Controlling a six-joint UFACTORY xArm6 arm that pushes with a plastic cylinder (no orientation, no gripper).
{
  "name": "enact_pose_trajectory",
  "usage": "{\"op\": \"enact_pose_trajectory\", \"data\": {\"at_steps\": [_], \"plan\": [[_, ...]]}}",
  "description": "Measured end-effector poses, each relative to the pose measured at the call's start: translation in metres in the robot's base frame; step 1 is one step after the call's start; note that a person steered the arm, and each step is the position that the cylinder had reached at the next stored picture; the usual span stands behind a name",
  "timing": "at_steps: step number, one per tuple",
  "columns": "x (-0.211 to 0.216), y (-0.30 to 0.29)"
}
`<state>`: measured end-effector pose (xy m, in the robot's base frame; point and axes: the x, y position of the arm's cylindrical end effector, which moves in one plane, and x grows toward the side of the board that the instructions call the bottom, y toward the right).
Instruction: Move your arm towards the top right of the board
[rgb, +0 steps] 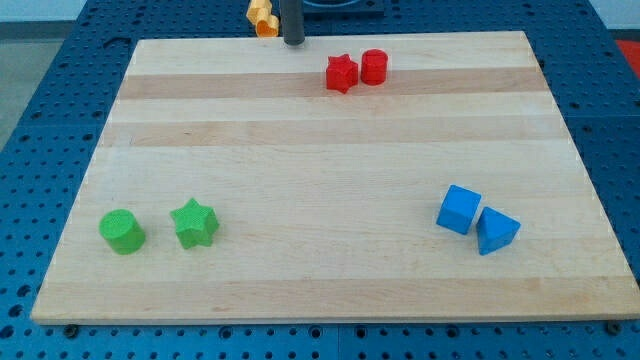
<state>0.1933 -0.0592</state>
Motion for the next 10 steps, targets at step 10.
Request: {"op": "enact_pose_trajectory", "data": {"at_steps": [10], "plan": [[0.02,0.337]]}}
